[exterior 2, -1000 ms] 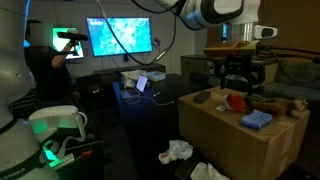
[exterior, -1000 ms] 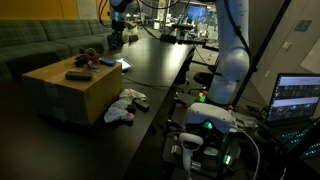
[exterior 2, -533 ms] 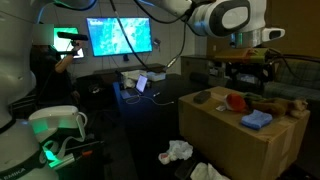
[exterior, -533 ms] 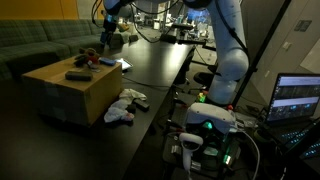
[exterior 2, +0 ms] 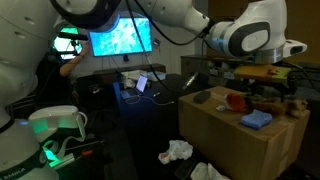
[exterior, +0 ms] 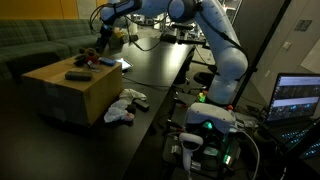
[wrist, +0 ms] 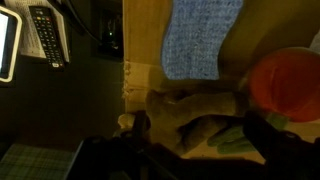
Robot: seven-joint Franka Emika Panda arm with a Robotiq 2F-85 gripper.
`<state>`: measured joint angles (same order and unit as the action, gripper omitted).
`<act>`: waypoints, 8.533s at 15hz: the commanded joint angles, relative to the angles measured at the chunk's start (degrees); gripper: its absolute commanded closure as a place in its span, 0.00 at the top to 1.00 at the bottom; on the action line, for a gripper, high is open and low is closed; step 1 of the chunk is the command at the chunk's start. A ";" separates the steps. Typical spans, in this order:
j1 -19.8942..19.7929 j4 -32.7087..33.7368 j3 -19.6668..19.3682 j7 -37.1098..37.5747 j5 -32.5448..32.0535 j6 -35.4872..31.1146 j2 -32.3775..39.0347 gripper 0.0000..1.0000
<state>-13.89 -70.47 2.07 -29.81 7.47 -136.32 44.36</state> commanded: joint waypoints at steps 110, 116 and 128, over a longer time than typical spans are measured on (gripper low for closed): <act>17.78 -62.92 -30.40 29.93 -14.72 -44.35 -7.00 0.79; 17.44 -62.95 -28.31 27.88 -15.08 -46.50 -10.92 1.00; -5.96 -55.73 -0.25 17.30 -16.06 -45.97 -7.12 1.00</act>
<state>-13.20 -129.40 -3.51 -8.68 -7.67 -182.02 34.60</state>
